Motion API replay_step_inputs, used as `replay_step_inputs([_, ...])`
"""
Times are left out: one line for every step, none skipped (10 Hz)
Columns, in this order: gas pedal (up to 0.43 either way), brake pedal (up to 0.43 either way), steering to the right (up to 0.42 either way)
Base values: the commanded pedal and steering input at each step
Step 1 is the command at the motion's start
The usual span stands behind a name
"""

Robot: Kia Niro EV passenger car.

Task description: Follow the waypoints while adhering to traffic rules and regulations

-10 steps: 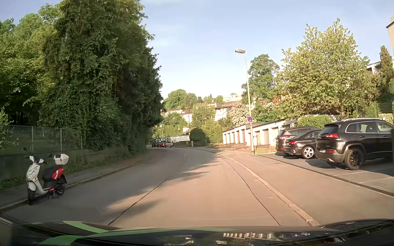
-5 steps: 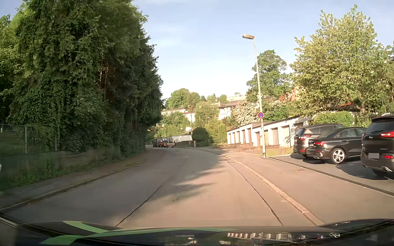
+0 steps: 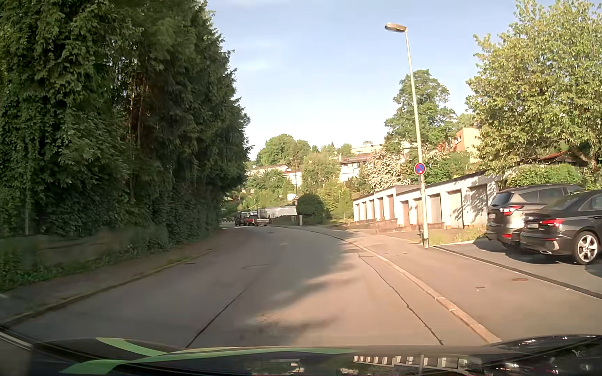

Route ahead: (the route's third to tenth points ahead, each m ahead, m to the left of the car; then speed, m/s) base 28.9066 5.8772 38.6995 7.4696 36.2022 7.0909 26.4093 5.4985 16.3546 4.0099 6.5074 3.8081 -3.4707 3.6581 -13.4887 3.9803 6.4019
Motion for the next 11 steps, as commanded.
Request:
replay_step_inputs([0.110, 0.000, -0.019])
replay_step_inputs([0.110, 0.000, -0.019])
replay_step_inputs([0.110, 0.000, -0.019])
replay_step_inputs([0.110, 0.000, -0.019])
replay_step_inputs([0.098, 0.000, -0.018])
replay_step_inputs([0.098, 0.000, -0.018])
replay_step_inputs([0.098, 0.000, -0.018])
replay_step_inputs([0.098, 0.000, -0.017])
replay_step_inputs([0.098, 0.000, -0.015])
replay_step_inputs([0.079, 0.000, -0.011])
replay_step_inputs([0.059, 0.000, -0.009])
